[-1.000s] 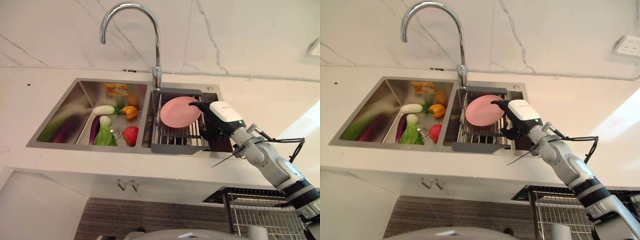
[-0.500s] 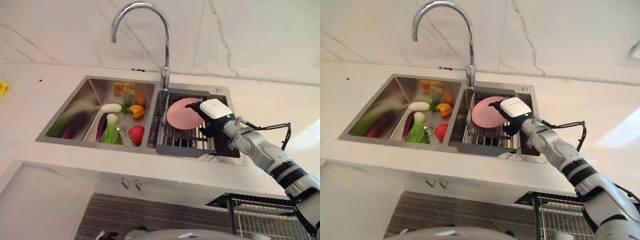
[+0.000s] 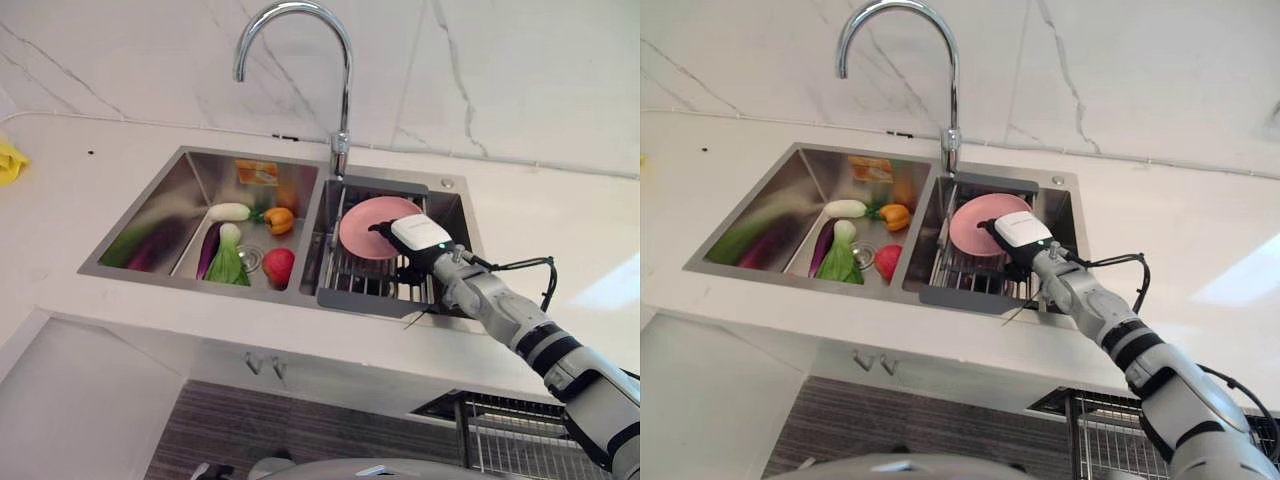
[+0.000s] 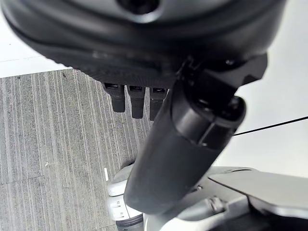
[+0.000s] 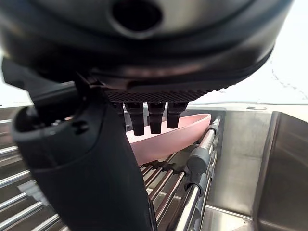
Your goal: Place the dishes in the dishwasher.
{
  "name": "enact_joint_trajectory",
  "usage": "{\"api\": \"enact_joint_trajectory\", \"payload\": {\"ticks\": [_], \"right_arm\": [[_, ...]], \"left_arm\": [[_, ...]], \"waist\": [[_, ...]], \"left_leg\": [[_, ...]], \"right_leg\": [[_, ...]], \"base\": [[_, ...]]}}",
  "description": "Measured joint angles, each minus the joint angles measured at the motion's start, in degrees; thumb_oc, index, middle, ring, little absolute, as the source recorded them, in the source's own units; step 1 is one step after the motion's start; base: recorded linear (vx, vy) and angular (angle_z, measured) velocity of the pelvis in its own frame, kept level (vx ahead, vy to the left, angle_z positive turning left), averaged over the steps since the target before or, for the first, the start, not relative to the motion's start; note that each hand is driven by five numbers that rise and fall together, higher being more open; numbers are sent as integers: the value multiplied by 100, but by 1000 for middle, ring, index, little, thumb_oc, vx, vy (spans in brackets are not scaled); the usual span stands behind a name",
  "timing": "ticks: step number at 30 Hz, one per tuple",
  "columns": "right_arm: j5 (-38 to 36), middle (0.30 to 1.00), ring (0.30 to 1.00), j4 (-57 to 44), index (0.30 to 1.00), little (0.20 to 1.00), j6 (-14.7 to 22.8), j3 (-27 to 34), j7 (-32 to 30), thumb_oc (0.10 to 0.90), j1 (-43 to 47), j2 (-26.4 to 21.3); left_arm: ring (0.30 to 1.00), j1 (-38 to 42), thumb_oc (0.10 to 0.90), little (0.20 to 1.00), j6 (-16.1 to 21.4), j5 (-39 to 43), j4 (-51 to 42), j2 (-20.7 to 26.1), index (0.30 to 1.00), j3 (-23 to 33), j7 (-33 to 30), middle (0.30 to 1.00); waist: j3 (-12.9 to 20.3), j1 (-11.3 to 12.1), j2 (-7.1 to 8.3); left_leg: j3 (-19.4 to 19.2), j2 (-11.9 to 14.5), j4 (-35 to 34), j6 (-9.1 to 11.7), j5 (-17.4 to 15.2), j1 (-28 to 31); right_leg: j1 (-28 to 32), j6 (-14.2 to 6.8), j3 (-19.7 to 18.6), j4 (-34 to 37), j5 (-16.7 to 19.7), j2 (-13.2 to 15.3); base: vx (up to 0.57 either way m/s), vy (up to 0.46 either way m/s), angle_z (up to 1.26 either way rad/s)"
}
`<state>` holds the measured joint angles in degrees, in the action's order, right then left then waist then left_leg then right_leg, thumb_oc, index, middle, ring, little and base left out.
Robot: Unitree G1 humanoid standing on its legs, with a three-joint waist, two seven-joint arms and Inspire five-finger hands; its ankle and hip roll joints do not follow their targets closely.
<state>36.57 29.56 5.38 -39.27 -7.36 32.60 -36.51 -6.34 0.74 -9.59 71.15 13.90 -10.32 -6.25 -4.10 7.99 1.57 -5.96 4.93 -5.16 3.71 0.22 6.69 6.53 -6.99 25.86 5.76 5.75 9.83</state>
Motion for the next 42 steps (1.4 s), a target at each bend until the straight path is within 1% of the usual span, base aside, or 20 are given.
{"api": "enact_joint_trajectory", "payload": {"ticks": [1,2,7,8,9,11,16,21,25,28,32,33,36,38,40,42], "right_arm": [[17,300,300,22,300,300,-27,0,-3,400,0,25],[124,300,300,59,300,300,-34,-4,-9,400,0,32],[276,300,300,56,300,300,-52,20,-418,400,1,106],[389,300,300,47,300,300,-62,79,-606,400,0,112],[382,300,300,-126,300,300,-65,452,-891,400,11,213],[381,300,300,-214,300,300,-112,685,-900,400,40,270],[385,300,300,-236,300,300,-175,677,-924,400,-30,273],[373,300,300,-749,300,300,-155,733,-1072,400,-243,275],[348,300,300,-1009,300,300,-108,946,-1100,400,-431,277],[327,300,300,-1298,300,300,-95,1135,-1106,400,-606,189],[381,300,300,-1783,300,300,-68,1199,-1174,400,-634,-80],[387,300,300,-2130,300,300,-34,1368,-1213,400,-705,-236],[386,300,300,-2460,300,300,-14,1742,-1414,400,-780,-253],[386,300,300,-2792,300,300,-39,1979,-1472,400,-784,-425],[385,300,300,-2980,300,300,-26,2204,-1611,400,-840,-531],[384,300,300,-3391,300,300,3,2539,-1746,400,-1104,-860]], "left_arm": [[900,0,800,900,0,0,0,0,900,-2,-6,900],[900,-7,800,900,-1,-1,0,1,900,-4,-10,900],[900,-2,800,900,1,-2,-9,16,900,-139,-80,900],[900,-2,800,900,1,-2,-9,16,900,-163,-88,900],[900,-6,800,900,1,-5,-8,16,900,-176,-88,900],[900,8,800,900,0,-16,-12,21,900,-181,-105,900],[900,-6,800,900,3,-147,-84,20,900,-185,-185,900],[900,-82,800,900,2,-225,-136,5,900,-185,-198,900],[900,-111,800,900,-2,-232,-246,0,900,-182,-227,900],[900,-115,800,900,-5,-357,-247,-13,900,-182,-274,900],[900,-113,800,900,-9,-471,-248,-29,900,-169,-390,900],[900,-114,800,900,-12,-470,-246,-34,900,-137,-415,900],[900,-115,800,900,-44,-540,-239,-33,900,-120,-457,900],[900,-91,800,900,-120,-886,-247,-20,900,-308,-475,900],[900,-75,800,900,-133,-1027,-248,-18,900,-357,-474,900],[900,-42,800,900,-137,-1150,-242,-10,900,-349,-485,900]], "waist": [[-2,-2,3],[-4,-4,8],[-3,29,10],[-3,26,10],[-1,22,3],[8,37,17],[8,66,22],[8,72,21],[1,73,8],[-11,55,-9],[-22,-4,-14],[-31,-17,-16],[-65,-96,6],[-87,-187,8],[-107,-293,35],[-149,-351,53]], "left_leg": [[3,0,0,0,0,3],[6,-1,0,0,0,5],[43,-2,-1,0,-1,-4],[47,-3,-1,0,-1,-7],[48,-5,-2,0,-1,-5],[56,-8,-2,0,-1,-14],[129,-21,-1,-1,0,-132],[131,-18,0,4,17,-106],[127,-15,0,20,48,-85],[124,-11,1,20,48,-78],[62,0,1,21,47,-52],[21,0,0,21,47,-41],[-56,10,0,22,46,22],[-133,13,-2,24,44,22],[-175,19,-2,28,40,59],[-252,25,-5,33,36,64]], "right_leg": [[4,0,2,0,0,0],[8,0,5,1,-1,1],[23,0,40,2,-8,4],[23,0,45,2,-8,6],[25,3,45,3,-14,8],[26,6,51,5,-47,11],[-42,12,103,1,-78,16],[-23,12,97,2,-77,14],[-9,10,91,0,-76,12],[-3,8,91,0,-75,10],[-13,5,50,-1,-73,1],[-19,5,20,-2,-73,-1],[-13,6,-66,-2,-73,-14],[-40,6,-128,-2,-73,-17],[-58,6,-208,-1,-73,-29],[-90,8,-281,-1,-74,-34]], "base": [[0,0,0],[0,0,0],[8,6,4],[0,0,0],[0,0,0],[3,4,2],[5,-1,8],[0,0,0],[0,0,0],[0,0,0],[7,2,-7],[11,5,-12],[5,8,-15],[-5,8,-13],[-4,10,-13],[3,12,-24]]}}
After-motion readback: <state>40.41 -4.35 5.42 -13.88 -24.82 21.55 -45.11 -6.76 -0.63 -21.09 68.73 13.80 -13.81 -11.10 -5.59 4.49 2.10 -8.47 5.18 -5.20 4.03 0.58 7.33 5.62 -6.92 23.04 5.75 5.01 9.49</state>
